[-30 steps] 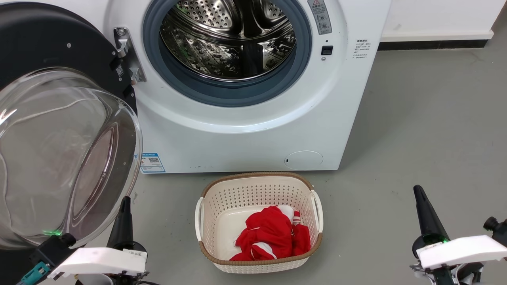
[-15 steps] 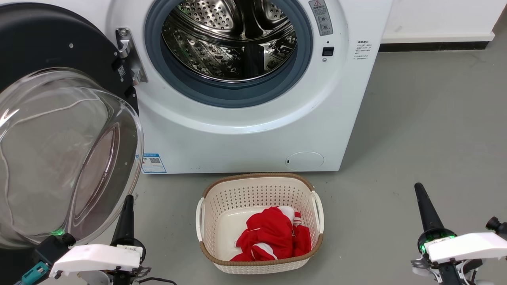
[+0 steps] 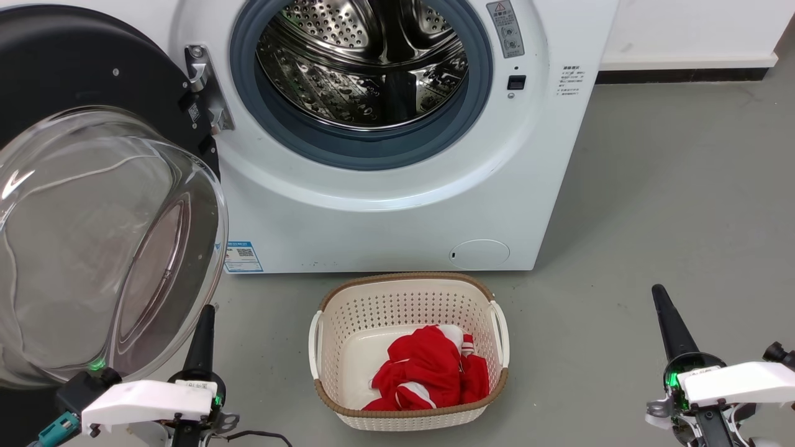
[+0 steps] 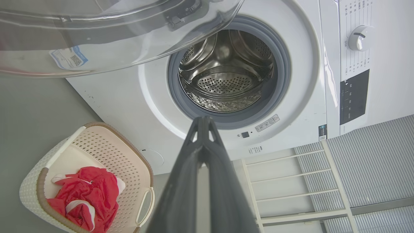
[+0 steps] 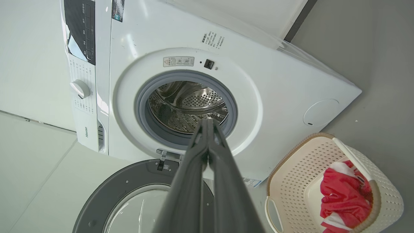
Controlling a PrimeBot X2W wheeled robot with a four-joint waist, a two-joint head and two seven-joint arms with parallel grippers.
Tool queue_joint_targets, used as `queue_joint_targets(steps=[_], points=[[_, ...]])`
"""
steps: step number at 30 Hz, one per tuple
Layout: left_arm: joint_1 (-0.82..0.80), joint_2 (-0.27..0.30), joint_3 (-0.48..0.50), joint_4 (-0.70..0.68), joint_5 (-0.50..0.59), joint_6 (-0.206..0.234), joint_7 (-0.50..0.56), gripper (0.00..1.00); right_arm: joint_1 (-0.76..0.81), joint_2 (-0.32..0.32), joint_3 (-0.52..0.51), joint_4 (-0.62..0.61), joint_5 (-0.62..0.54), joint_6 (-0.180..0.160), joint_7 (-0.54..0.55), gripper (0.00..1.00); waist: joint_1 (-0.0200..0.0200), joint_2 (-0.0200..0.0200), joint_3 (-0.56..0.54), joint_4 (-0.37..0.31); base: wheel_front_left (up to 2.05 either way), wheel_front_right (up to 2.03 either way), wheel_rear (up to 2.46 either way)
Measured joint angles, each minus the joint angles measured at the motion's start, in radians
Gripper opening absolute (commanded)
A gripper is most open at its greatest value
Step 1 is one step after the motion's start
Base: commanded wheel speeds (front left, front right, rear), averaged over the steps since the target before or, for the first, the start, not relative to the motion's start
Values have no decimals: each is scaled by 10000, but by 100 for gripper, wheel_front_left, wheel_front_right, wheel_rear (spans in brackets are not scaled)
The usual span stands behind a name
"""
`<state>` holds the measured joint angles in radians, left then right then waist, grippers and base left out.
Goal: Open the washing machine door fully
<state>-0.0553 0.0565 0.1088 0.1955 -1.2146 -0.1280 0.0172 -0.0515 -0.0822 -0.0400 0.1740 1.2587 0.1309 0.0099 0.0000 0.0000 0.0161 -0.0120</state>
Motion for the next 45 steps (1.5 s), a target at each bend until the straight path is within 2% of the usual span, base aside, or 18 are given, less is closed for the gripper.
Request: queue_joint_targets(steps=[25,26,45], points=[[-286,-33,19,278,-2201,-2,552,0,-261,6,-178,384,2134,0,399,0,0,0,-67,61,0,0,0],[-310,-36,23,316,-2529,-2,625,0,-307,6,-207,443,2451,0,451,0,0,0,-77,71,0,0,0],[-480,-56,36,499,-3896,-10,963,0,-473,31,-351,675,3768,0,715,0,0,0,-128,118,0,0,0]])
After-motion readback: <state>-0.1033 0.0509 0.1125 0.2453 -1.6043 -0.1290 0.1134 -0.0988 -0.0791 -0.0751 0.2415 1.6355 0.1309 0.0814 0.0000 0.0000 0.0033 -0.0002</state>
